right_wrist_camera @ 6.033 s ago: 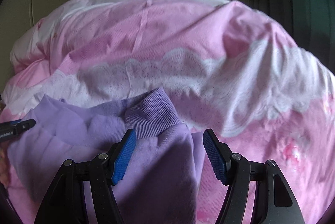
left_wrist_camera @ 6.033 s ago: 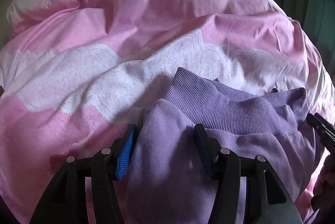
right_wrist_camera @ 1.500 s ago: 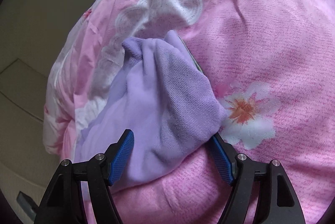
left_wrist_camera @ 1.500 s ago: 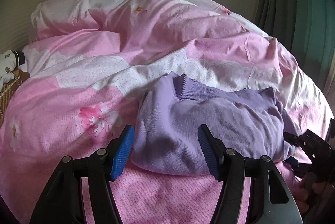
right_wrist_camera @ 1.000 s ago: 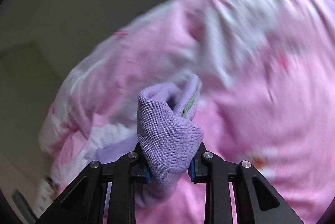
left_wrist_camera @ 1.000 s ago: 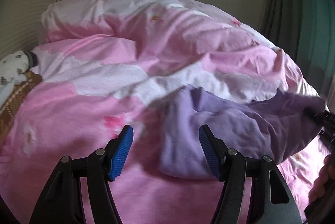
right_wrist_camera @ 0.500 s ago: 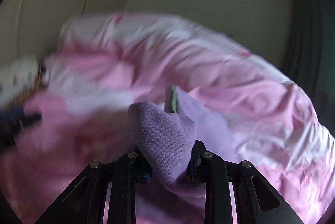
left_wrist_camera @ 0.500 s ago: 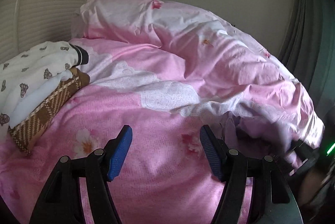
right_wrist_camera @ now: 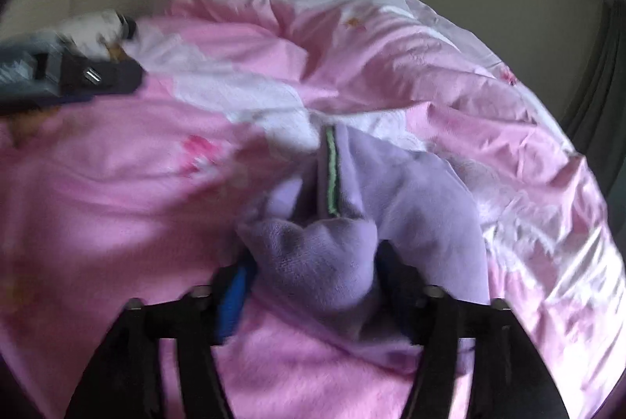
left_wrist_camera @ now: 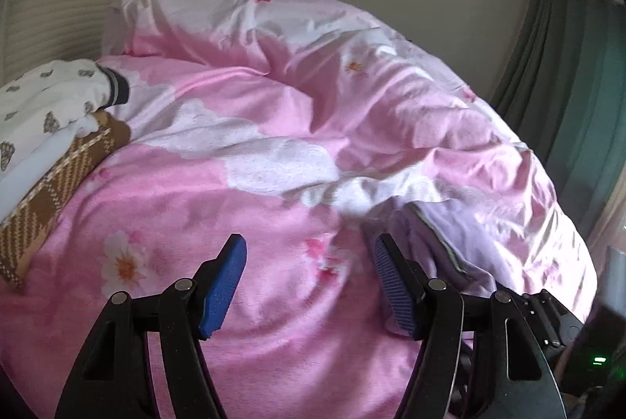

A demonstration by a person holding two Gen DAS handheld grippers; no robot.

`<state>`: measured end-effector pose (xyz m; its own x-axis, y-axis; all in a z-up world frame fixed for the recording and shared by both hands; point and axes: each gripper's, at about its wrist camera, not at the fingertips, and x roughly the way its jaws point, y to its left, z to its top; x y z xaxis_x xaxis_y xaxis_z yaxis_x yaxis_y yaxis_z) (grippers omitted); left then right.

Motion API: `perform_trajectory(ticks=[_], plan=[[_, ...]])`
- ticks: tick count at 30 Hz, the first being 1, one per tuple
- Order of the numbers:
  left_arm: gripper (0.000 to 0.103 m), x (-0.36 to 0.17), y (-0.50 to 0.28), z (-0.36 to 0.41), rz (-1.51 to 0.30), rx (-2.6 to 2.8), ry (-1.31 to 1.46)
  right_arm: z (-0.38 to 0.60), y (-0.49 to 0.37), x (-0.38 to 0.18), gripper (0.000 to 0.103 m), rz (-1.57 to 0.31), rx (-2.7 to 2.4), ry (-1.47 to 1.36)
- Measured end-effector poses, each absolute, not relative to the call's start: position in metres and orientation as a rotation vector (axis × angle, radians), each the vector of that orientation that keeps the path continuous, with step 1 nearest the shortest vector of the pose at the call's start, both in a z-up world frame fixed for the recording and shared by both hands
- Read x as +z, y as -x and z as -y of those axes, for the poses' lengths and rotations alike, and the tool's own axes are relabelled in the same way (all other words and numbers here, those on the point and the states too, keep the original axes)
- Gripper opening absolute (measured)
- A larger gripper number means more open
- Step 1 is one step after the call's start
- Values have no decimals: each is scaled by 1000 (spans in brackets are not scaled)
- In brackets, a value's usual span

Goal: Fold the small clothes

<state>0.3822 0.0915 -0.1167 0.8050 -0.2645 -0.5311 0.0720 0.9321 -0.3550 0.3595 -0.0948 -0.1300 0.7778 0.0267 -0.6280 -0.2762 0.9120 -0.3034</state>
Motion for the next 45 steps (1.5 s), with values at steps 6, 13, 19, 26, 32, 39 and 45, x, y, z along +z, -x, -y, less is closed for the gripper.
perform_trajectory(ticks=[6, 13, 19, 26, 32, 39, 45], plan=[[68, -108, -379, -68, -601, -267, 290, 109, -333, -94, 75, -559, 298, 315], [68, -101, -379, -26, -627, -321, 304, 184, -365, -51, 75, -621, 361, 101], [64, -111, -380, -5, -646, -286, 500, 202, -426, -27, 75, -716, 451, 165], [57, -122, -386, 16, -674, -326, 503, 218, -476, -59, 75, -883, 425, 227], [57, -135, -391, 30, -716, -345, 444, 245, -457, -78, 75, -886, 411, 155], [37, -161, -403, 16, -762, -247, 414, 262, -422, -95, 75, -833, 365, 52], [38, -166, -410, 0, -734, -241, 469, 265, -399, -111, 75, -819, 348, -14]])
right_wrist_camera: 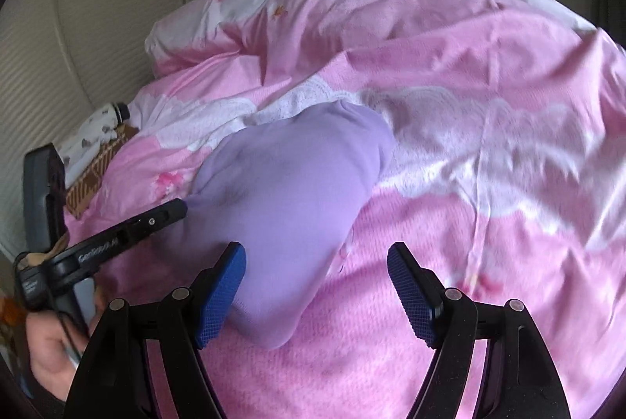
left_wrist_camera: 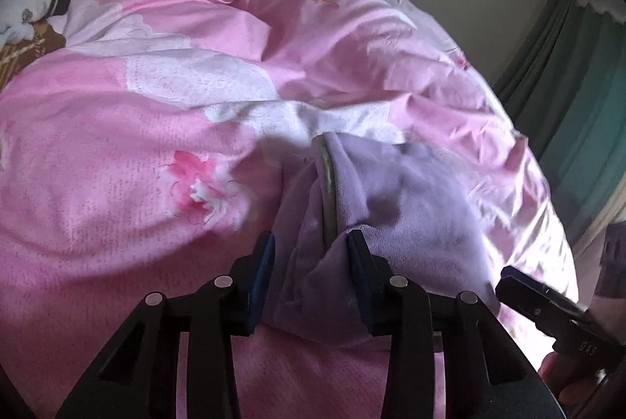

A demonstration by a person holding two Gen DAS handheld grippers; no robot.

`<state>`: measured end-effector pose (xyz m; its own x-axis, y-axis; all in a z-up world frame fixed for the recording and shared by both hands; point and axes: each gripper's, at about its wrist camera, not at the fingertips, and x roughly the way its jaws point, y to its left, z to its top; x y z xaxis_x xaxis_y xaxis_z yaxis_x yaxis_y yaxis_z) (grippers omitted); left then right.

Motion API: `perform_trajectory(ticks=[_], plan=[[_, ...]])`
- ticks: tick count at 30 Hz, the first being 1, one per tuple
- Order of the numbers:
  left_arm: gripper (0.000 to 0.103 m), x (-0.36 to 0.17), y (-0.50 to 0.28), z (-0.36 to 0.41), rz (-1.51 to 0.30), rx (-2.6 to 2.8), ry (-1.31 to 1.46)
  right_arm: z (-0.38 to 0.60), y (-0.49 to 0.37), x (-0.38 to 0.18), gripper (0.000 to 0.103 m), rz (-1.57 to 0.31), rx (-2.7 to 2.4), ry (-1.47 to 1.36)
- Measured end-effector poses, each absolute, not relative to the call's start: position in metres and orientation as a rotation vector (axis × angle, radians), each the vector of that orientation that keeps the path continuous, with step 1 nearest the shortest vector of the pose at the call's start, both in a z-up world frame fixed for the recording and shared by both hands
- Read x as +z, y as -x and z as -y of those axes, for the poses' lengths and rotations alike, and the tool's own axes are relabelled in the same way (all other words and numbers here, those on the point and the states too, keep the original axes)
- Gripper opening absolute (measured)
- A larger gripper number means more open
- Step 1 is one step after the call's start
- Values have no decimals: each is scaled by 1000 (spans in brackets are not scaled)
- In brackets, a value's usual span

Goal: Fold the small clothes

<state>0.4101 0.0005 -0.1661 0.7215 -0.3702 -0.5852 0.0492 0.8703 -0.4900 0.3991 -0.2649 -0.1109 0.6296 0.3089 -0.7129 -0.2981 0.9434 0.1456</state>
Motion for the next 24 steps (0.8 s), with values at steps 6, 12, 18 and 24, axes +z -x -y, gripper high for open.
perform_trajectory(ticks=[6, 12, 18, 24], plan=[[38, -161, -408, 2, -712, -266, 453, 271, -366, -108, 75, -753, 336, -129], [38, -162, -407, 3, -715, -258, 444, 237, -349, -134, 57, -780, 309, 23], [45, -168, -412, 5, -723, -236, 436, 228, -368, -149, 38, -789, 199, 23], [45, -170, -413, 12, -718, -217, 376, 230, -357, -151, 25, -771, 119, 51]])
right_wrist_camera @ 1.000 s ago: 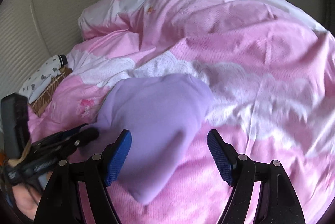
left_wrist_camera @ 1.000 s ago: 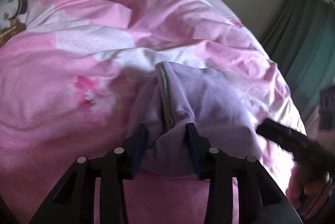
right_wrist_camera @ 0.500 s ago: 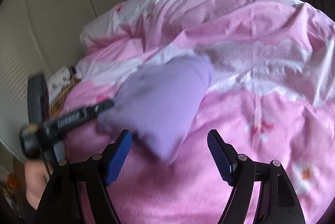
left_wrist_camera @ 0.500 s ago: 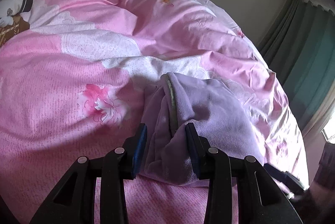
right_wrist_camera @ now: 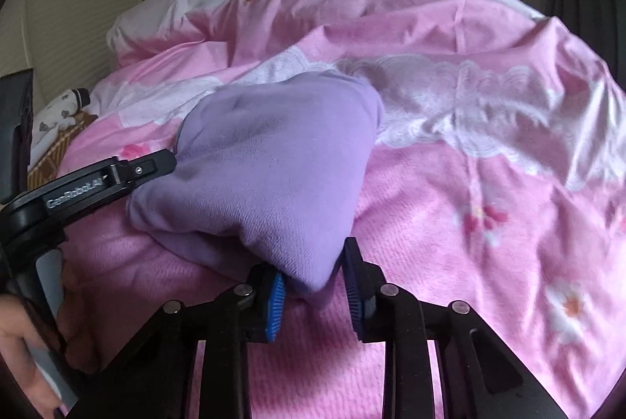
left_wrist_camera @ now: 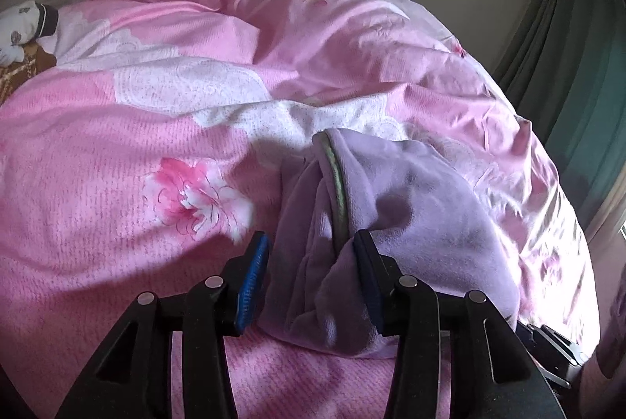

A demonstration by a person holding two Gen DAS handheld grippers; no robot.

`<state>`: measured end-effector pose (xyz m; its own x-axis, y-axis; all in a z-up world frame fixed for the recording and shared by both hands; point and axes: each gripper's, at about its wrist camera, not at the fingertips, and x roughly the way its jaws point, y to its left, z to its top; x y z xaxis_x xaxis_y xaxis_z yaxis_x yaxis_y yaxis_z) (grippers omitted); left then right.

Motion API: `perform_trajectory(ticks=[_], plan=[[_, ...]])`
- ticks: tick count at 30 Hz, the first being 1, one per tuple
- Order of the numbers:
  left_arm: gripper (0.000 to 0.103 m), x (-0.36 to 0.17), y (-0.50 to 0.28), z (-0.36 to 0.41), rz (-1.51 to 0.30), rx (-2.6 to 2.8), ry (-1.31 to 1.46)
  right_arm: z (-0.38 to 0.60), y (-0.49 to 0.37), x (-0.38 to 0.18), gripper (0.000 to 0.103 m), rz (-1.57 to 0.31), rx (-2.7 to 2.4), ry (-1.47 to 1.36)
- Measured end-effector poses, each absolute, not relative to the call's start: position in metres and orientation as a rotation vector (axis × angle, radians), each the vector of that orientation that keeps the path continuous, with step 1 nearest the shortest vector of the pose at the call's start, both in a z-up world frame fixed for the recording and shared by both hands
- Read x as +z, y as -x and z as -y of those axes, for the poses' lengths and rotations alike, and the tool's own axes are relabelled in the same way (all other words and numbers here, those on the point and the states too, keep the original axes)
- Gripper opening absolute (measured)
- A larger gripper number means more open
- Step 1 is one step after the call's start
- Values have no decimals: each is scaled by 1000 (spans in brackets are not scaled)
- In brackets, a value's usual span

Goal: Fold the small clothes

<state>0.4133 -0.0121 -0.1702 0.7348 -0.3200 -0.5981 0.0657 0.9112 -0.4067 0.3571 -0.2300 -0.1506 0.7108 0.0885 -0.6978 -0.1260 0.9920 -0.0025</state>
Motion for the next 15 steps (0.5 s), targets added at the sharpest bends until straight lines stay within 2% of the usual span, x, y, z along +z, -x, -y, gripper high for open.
perform_trajectory(ticks=[6, 9, 10, 12, 14, 15], plan=[[47, -183, -421, 10, -757, -217, 385, 231, -365, -175, 25, -857, 94, 61], [47, -177, -418, 6, -749, -231, 397, 228, -360, -170, 27, -836, 99, 79], [49, -173, -416, 7, -746, -233, 388, 228, -356, -166, 29, -825, 105, 70], [51, -164, -411, 9, -735, -237, 370, 231, -350, -161, 45, -817, 101, 57], [53, -155, -407, 10, -724, -253, 362, 233, -341, -156, 54, -794, 87, 63], [54, -149, -405, 11, -716, -267, 356, 235, -336, -153, 55, -783, 95, 56]])
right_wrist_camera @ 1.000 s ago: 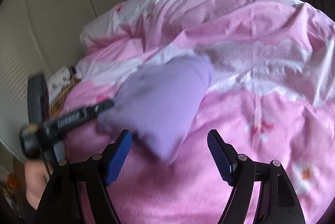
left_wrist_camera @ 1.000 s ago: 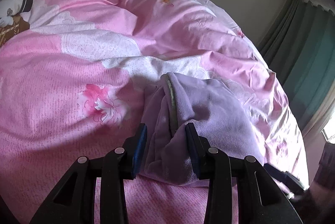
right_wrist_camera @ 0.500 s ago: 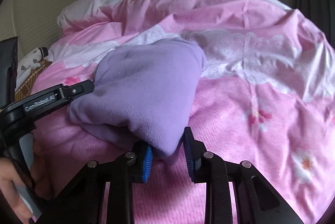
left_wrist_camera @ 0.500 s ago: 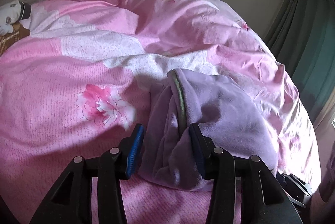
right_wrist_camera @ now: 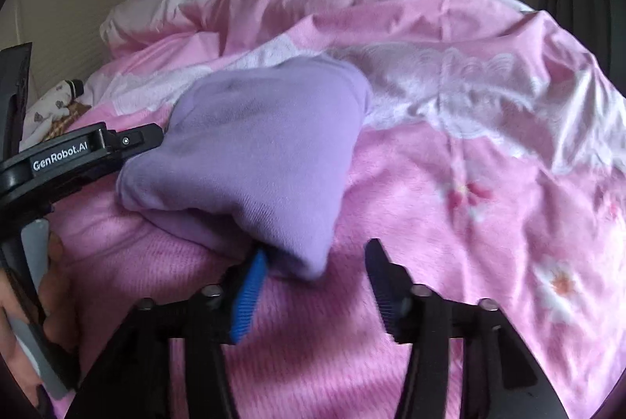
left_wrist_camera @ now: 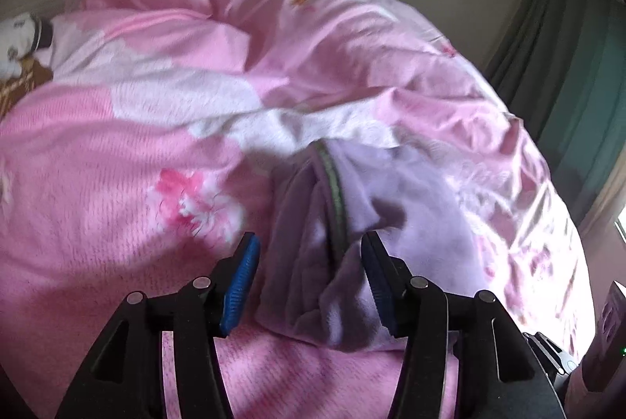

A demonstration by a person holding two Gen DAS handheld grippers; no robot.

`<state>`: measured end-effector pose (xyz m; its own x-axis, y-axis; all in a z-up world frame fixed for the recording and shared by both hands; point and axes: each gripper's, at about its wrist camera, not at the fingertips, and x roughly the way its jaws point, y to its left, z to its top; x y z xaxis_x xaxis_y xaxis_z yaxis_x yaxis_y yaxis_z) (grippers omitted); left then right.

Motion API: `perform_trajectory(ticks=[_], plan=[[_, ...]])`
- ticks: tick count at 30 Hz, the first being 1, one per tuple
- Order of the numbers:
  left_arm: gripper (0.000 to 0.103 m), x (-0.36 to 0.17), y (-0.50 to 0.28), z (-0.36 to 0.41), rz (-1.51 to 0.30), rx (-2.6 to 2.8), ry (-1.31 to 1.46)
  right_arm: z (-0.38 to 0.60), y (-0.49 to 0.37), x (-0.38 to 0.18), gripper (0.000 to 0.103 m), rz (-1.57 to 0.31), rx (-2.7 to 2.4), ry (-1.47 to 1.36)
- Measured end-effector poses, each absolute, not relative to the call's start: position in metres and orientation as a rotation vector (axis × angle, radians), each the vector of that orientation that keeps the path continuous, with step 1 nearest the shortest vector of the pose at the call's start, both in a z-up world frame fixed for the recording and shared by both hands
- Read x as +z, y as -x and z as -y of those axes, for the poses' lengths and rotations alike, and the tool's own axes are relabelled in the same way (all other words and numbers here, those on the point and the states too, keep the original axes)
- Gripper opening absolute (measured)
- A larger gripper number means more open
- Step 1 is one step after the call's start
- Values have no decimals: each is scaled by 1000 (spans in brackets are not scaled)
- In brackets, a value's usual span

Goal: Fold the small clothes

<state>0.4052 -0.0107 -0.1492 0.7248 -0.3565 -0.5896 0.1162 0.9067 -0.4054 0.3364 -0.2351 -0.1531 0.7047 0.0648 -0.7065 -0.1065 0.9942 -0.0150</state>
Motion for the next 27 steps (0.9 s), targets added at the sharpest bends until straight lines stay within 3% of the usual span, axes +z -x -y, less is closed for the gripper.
perform_trajectory(ticks=[6, 14, 17, 21, 25, 27], plan=[[56, -126, -422, 15, -739, -373, 346, 253, -321, -122, 60, -723, 140, 10], [52, -128, -504, 23, -895, -500, 270, 259, -356, -101, 60, -695, 172, -74], [44, -135, -524, 29, -944, -536, 233, 259, -365, -107, 60, -692, 162, -107], [40, -147, -539, 31, -1014, -542, 220, 266, -381, -115, 60, -703, 110, -174], [22, -147, -542, 31, -1012, -552, 221, 272, -393, -121, 60, -722, 93, -205], [19, -141, -543, 33, -992, -554, 202, 273, -395, -122, 60, -720, 95, -210]])
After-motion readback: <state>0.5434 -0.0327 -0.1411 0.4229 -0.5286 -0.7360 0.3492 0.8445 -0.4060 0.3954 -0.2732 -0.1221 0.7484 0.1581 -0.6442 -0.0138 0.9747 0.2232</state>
